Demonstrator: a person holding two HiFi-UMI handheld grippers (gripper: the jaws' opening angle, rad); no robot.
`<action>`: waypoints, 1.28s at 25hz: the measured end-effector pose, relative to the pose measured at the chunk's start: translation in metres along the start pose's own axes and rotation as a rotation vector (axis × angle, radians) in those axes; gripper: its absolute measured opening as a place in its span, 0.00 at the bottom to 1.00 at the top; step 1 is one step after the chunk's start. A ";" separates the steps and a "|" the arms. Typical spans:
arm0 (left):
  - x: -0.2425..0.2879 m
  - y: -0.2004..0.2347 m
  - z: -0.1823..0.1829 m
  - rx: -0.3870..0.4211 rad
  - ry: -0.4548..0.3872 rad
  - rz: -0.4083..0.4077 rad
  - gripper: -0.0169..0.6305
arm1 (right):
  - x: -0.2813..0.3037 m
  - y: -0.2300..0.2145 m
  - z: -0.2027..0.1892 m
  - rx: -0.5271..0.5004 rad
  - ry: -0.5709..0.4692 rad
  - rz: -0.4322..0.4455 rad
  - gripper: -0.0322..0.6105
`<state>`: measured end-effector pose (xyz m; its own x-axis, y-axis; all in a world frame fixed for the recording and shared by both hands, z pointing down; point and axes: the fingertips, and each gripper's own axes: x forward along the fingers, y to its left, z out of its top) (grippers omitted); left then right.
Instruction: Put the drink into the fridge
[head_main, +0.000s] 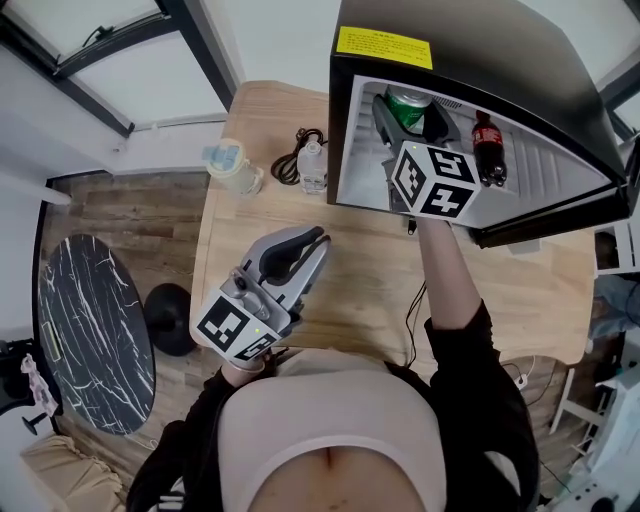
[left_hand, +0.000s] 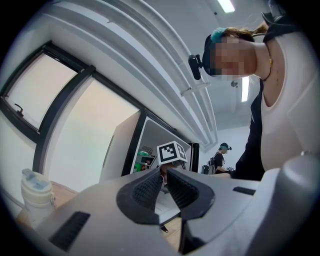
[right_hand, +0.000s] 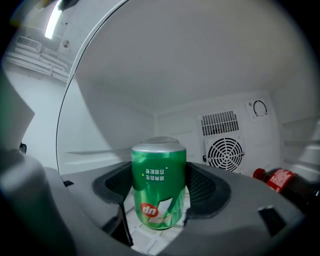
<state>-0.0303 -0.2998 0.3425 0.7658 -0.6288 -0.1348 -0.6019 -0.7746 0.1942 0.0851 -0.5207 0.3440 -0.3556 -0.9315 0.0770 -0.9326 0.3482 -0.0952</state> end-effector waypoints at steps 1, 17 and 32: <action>0.000 0.001 0.000 0.001 0.000 0.001 0.10 | 0.003 -0.001 -0.001 0.005 0.003 -0.001 0.58; 0.004 0.007 0.002 0.009 0.001 -0.012 0.10 | 0.029 -0.016 -0.015 -0.031 0.059 -0.051 0.58; 0.005 0.005 -0.001 -0.022 -0.005 -0.018 0.10 | 0.032 -0.014 -0.018 -0.068 0.046 -0.069 0.57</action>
<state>-0.0290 -0.3065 0.3440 0.7750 -0.6155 -0.1435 -0.5831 -0.7840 0.2130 0.0857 -0.5534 0.3655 -0.2910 -0.9483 0.1268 -0.9566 0.2907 -0.0210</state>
